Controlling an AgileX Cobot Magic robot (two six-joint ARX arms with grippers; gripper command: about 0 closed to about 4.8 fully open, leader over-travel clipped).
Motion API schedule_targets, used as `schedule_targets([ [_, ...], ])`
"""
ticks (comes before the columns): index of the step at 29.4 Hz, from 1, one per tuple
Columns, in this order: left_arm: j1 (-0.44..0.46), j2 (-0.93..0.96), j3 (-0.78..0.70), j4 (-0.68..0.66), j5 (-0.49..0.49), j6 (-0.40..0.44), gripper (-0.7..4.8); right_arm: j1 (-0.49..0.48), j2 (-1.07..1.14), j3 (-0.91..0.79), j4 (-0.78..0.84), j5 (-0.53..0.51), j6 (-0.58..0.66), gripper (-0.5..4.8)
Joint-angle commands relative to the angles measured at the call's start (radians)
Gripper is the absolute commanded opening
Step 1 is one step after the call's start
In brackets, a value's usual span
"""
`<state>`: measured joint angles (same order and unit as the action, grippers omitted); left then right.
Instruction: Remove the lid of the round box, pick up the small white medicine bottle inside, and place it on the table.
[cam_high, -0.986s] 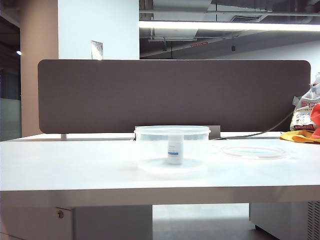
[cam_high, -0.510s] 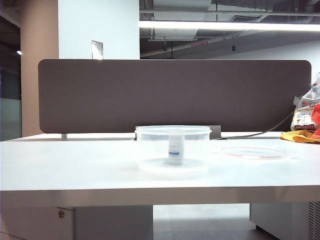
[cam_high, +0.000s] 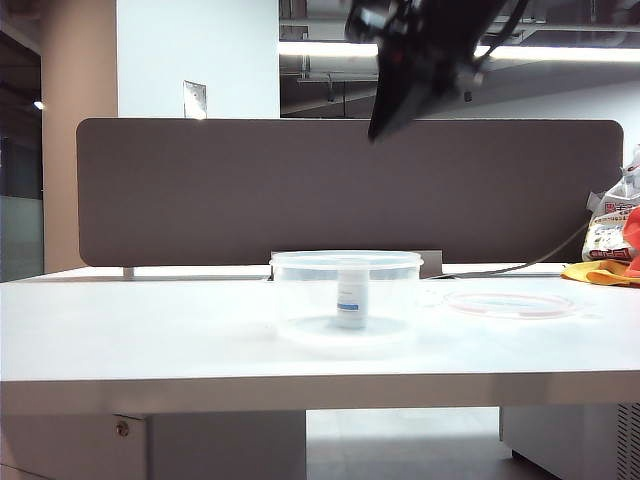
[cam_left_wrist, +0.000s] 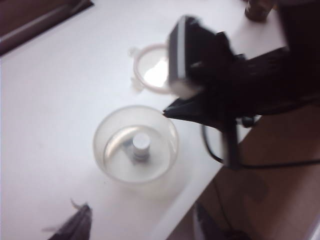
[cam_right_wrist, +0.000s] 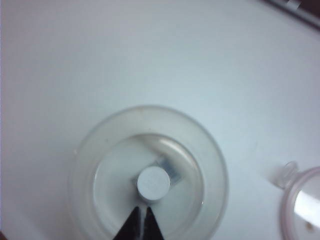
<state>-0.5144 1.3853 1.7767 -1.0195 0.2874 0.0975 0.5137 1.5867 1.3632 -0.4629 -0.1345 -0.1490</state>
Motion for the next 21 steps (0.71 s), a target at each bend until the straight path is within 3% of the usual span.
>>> schedule_targets([
  [1,0.001,-0.003,0.002,-0.024,0.000,0.003,2.64,-0.006,0.063,0.005,0.011,0.005,0.000,0.17],
  [3,0.001,-0.003,0.002,-0.026,0.000,0.003,2.65,-0.007,0.100,0.005,0.012,0.006,0.000,1.00],
  [7,0.001,0.000,0.002,-0.044,0.000,0.003,2.66,-0.007,0.156,0.005,0.019,0.005,0.043,3.34],
  [8,0.001,0.000,0.002,-0.048,0.000,0.003,2.66,-0.007,0.164,0.006,0.022,0.005,0.048,3.52],
  [21,0.001,0.002,0.002,-0.040,0.000,0.004,2.66,-0.005,0.245,0.124,0.008,0.002,0.074,3.51],
])
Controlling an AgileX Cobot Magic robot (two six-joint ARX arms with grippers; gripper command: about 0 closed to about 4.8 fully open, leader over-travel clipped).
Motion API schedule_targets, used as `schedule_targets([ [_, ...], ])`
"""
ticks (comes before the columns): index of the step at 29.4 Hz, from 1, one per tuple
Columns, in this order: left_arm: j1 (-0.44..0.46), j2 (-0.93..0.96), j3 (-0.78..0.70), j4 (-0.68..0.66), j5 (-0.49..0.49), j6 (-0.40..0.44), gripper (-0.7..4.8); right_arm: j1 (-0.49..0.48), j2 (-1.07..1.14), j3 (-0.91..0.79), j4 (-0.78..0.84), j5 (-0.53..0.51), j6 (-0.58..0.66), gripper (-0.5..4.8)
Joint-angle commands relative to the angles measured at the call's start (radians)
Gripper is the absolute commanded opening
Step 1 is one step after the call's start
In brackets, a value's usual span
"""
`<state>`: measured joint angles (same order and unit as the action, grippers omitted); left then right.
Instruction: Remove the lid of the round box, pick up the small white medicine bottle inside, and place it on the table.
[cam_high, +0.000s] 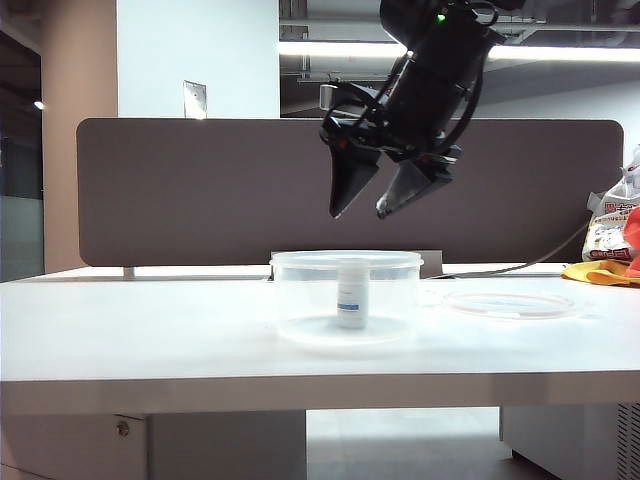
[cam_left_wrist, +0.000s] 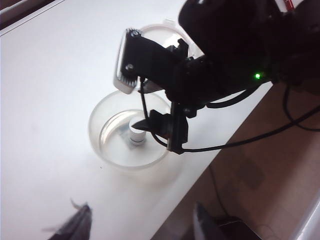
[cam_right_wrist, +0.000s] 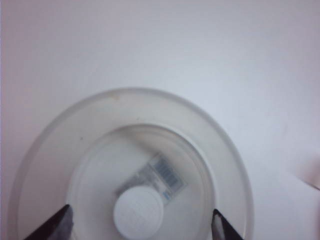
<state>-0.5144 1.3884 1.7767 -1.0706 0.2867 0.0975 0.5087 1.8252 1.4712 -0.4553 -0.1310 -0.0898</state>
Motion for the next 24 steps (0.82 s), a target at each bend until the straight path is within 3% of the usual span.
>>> schedule_targets([
  [1,0.001,0.000,0.002,0.011,0.001,0.004,2.66,0.000,0.011,0.021,-0.004,-0.002,0.015,3.51],
  [24,0.001,0.003,0.002,0.002,0.001,0.004,2.66,0.004,0.078,0.021,-0.035,-0.055,0.065,3.51],
])
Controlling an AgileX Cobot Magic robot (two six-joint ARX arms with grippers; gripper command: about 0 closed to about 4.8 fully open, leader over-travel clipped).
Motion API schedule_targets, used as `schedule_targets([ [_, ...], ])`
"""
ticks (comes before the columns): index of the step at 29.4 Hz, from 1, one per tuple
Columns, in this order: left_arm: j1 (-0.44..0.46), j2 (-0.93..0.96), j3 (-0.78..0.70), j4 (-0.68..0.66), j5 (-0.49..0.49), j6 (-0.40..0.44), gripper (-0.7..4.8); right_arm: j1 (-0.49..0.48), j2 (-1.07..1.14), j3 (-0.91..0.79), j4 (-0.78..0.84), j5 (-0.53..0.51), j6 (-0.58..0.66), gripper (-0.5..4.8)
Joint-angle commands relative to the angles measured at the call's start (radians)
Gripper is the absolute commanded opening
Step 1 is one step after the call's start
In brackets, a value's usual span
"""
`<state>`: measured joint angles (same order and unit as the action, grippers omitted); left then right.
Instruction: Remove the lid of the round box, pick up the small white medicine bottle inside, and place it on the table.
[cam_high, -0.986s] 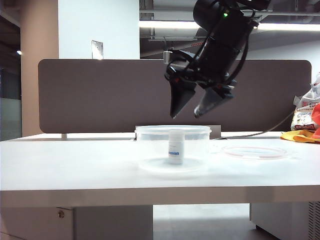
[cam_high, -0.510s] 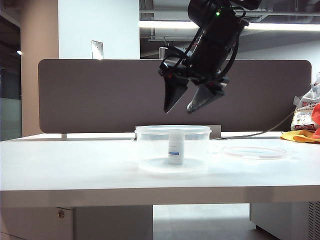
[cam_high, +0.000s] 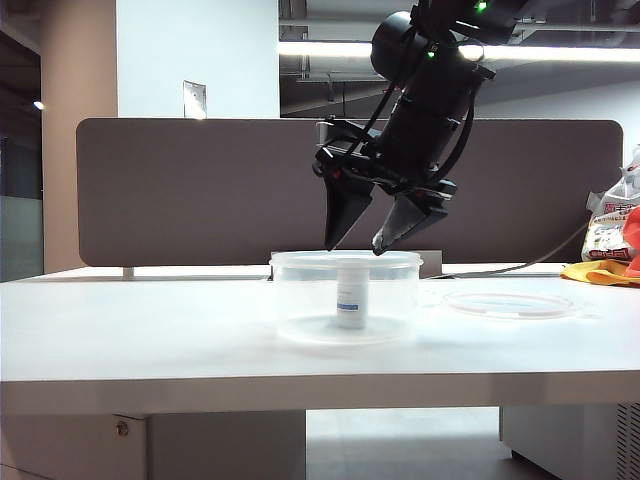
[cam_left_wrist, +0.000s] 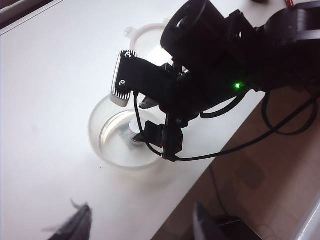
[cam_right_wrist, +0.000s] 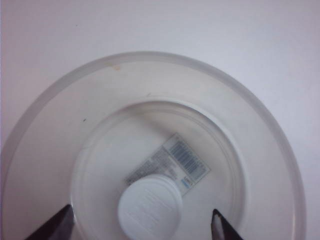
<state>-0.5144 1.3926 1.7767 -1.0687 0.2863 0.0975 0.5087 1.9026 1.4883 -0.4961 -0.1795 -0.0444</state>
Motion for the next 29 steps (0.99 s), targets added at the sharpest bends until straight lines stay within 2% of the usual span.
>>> schedule_targets([
  [1,0.001,-0.001,0.002,-0.004,0.002,0.004,2.66,0.006,0.003,0.004,0.005,-0.006,0.019,3.51],
  [11,0.001,-0.002,0.002,-0.009,0.002,0.003,2.66,0.010,0.019,0.004,0.006,-0.025,0.026,3.44],
  [15,0.001,-0.002,0.002,-0.010,0.002,0.003,2.66,0.010,0.032,0.004,0.004,-0.025,0.026,3.04],
  [19,0.001,-0.002,0.002,-0.013,0.002,0.003,2.66,0.010,0.048,0.004,0.004,-0.023,0.026,3.01],
  [23,0.001,-0.002,0.002,-0.016,0.002,0.003,2.66,0.010,0.055,0.004,0.007,-0.021,0.026,1.96],
  [29,0.001,-0.002,0.002,-0.016,0.002,0.003,2.66,0.010,0.056,0.004,0.023,-0.021,0.026,1.49],
])
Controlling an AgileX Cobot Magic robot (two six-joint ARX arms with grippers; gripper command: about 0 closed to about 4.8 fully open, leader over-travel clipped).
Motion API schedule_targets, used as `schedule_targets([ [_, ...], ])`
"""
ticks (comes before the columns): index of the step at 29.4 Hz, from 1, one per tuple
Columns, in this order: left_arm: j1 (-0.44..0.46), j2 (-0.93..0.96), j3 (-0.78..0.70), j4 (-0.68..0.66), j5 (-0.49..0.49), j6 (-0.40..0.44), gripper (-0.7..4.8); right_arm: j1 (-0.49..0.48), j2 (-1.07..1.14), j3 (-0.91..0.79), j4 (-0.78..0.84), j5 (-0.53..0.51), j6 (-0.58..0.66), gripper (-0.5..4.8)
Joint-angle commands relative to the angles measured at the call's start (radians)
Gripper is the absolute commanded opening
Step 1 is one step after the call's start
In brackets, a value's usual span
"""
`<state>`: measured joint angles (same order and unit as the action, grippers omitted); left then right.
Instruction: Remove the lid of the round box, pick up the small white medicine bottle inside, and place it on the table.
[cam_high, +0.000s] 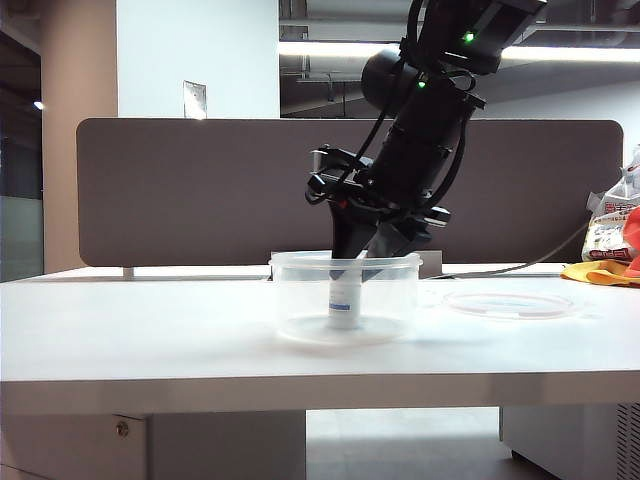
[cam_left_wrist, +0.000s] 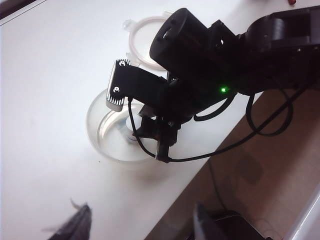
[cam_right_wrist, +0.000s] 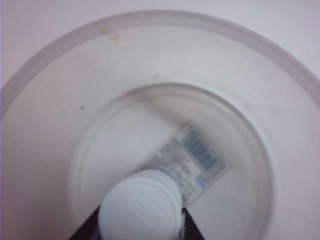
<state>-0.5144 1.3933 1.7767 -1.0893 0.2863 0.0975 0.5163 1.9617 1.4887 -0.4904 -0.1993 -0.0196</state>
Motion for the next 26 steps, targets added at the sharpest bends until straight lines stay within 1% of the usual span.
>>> schedule_targets([
  [1,0.001,-0.002,0.002,0.004,0.002,0.004,2.66,0.002,-0.003,0.003,0.020,-0.001,0.001,1.46],
  [7,0.001,-0.002,0.002,0.004,0.001,0.005,2.66,0.000,-0.005,0.022,0.010,0.000,-0.002,1.46],
  [14,0.001,-0.002,0.002,-0.002,-0.021,0.008,2.66,0.000,-0.006,0.151,-0.086,0.030,-0.030,1.46],
  [18,0.001,-0.002,0.002,-0.010,-0.021,0.008,2.66,-0.001,-0.006,0.224,-0.150,0.099,-0.068,1.44],
  [19,0.001,-0.002,0.002,-0.014,-0.021,0.008,2.66,-0.005,-0.006,0.239,-0.167,0.122,-0.072,1.44],
  [22,0.001,-0.002,0.002,-0.023,-0.021,0.008,2.66,-0.026,-0.009,0.253,-0.193,0.146,-0.091,1.44],
  [26,0.001,-0.002,0.002,-0.026,-0.021,0.008,2.66,-0.078,-0.009,0.253,-0.225,0.148,-0.085,1.44],
])
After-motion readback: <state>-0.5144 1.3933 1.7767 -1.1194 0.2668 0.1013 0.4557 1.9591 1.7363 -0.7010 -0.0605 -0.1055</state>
